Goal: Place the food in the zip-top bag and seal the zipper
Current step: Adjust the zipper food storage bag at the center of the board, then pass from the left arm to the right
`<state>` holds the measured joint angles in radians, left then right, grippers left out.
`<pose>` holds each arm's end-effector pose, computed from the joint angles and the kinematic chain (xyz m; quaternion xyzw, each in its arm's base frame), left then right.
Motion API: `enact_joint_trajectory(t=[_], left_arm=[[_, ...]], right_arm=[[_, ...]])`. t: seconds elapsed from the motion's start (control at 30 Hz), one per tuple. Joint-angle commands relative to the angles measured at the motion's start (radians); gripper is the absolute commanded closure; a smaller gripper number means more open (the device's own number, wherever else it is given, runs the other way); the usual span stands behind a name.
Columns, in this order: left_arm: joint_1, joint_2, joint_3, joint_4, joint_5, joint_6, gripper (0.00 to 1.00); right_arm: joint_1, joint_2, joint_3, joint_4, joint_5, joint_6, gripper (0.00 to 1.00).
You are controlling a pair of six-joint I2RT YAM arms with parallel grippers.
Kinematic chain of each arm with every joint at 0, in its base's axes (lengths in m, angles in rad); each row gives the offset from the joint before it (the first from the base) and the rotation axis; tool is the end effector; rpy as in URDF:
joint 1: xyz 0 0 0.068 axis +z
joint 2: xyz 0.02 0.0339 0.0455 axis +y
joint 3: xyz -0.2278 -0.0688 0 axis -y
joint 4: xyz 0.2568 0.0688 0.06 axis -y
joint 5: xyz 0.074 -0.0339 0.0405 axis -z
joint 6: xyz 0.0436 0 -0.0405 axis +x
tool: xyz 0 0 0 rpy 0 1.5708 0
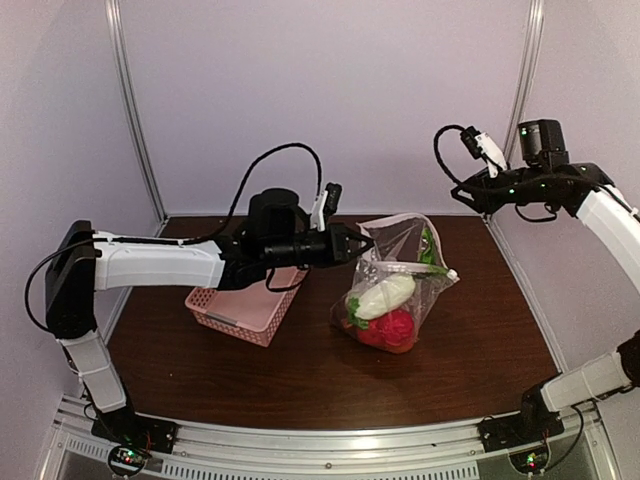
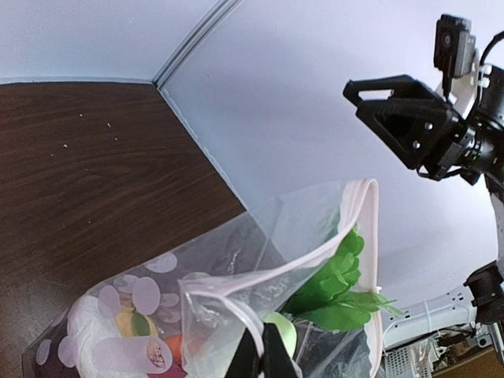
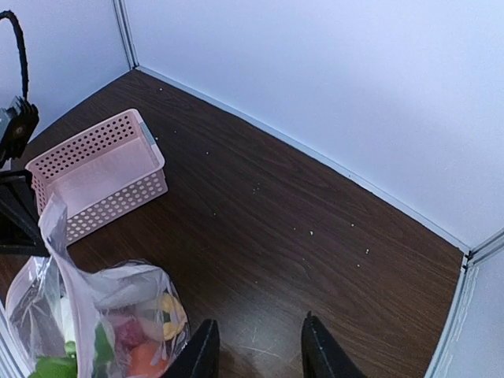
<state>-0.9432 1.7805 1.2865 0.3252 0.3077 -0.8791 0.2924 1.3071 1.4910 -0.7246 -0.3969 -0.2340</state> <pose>0.2453 -0.3606 0.2480 0.1230 0.7516 -0.5754 0.2981 0.2824 0.1026 0.3806 -0.3157 0.7985 0.1856 0.4777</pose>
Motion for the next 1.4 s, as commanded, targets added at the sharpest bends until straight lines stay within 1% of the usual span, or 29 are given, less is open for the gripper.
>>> enact_joint_trajectory(t=[0.0,0.1,0.2,0.37,0.43,0.5,0.7,0.9,0.97,1.03,1.1,1.13,1.23,1.37], left_arm=[[0.005,0.010,0.008,0.144,0.007,-0.064,1.00],[0.004,0.006,0.011,0.149,-0.006,-0.077,1.00],[0.005,-0.007,0.009,0.151,-0.046,-0.092,1.00],[0.010,-0.054,-0.065,0.202,-0.156,-0.148,1.00],[0.013,-0.056,-0.076,0.201,-0.167,-0.157,1.00],[0.014,-0.054,-0.080,0.209,-0.163,-0.164,1.00],[0.014,-0.039,-0.088,0.208,-0.154,-0.178,1.00],[0.015,-0.032,-0.084,0.207,-0.146,-0.180,1.00],[0.016,-0.032,-0.085,0.206,-0.143,-0.179,1.00],[0.015,-0.032,-0.087,0.207,-0.143,-0.181,1.00],[0.017,-0.032,-0.088,0.206,-0.141,-0.182,1.00],[0.017,-0.031,-0.090,0.206,-0.141,-0.183,1.00],[0.020,-0.035,-0.097,0.209,-0.141,-0.188,1.00],[0.023,-0.037,-0.104,0.212,-0.142,-0.190,1.00]], right_arm=[[-0.092,-0.134,-0.131,-0.037,-0.191,-0.030,0.59],[-0.124,-0.222,-0.262,-0.041,-0.275,-0.076,0.56],[-0.132,-0.269,-0.334,-0.109,-0.356,-0.173,0.55],[-0.131,-0.293,-0.414,-0.140,-0.399,-0.287,0.54],[-0.132,-0.287,-0.443,-0.128,-0.431,-0.307,0.50],[-0.130,-0.275,-0.467,-0.122,-0.470,-0.330,0.49],[-0.109,-0.249,-0.501,-0.023,-0.511,-0.300,0.48],[-0.086,-0.228,-0.510,0.085,-0.522,-0.225,0.51],[-0.082,-0.222,-0.514,0.122,-0.520,-0.197,0.54],[-0.080,-0.213,-0.513,0.148,-0.521,-0.184,0.59],[-0.077,-0.204,-0.512,0.165,-0.527,-0.175,0.67],[-0.074,-0.201,-0.511,0.170,-0.532,-0.170,0.73],[-0.069,-0.199,-0.509,0.174,-0.537,-0.168,0.84],[-0.065,-0.208,-0.499,0.150,-0.533,-0.178,0.96]])
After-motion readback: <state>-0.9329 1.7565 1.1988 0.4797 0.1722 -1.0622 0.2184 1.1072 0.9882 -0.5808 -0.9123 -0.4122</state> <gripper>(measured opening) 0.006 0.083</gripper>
